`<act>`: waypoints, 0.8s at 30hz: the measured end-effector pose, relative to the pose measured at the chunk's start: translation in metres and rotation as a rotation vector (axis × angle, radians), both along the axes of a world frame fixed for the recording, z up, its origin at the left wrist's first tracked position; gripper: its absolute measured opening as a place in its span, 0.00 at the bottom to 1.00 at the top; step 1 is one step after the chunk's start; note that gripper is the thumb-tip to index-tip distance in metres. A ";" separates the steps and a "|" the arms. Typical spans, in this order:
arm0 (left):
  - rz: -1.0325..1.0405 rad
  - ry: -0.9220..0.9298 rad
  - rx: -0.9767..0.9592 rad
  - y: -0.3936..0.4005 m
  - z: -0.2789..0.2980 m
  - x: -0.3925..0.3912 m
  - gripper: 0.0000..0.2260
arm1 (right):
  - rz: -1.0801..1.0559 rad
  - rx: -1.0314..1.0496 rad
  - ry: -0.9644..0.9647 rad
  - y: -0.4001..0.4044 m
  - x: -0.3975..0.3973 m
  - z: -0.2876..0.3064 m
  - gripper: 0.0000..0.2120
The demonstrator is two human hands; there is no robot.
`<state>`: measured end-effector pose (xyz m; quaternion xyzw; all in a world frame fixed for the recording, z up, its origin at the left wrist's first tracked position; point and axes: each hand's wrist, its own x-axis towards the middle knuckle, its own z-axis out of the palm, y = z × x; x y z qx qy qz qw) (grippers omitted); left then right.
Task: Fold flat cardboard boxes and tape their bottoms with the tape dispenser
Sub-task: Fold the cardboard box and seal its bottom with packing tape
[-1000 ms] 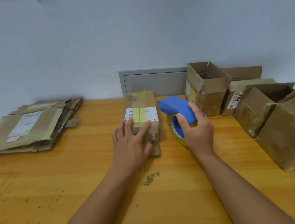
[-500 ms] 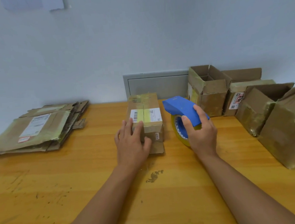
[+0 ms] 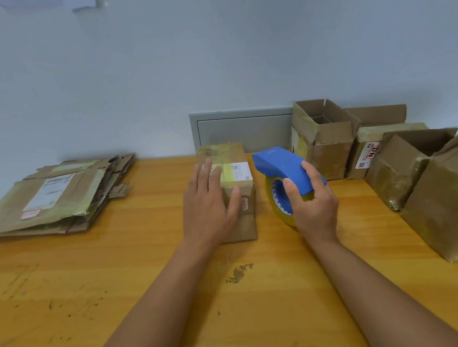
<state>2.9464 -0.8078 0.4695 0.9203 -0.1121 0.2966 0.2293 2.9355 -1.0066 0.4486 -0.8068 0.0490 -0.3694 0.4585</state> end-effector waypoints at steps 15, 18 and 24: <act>-0.072 -0.162 0.157 -0.011 -0.009 0.030 0.18 | -0.003 -0.010 -0.017 0.000 -0.001 -0.001 0.26; -0.066 -0.213 0.112 -0.011 -0.017 0.032 0.19 | -0.003 -0.010 -0.031 0.000 -0.001 -0.002 0.26; -0.045 -0.257 0.129 -0.011 -0.027 0.035 0.20 | 0.008 0.011 -0.029 0.000 -0.001 -0.002 0.28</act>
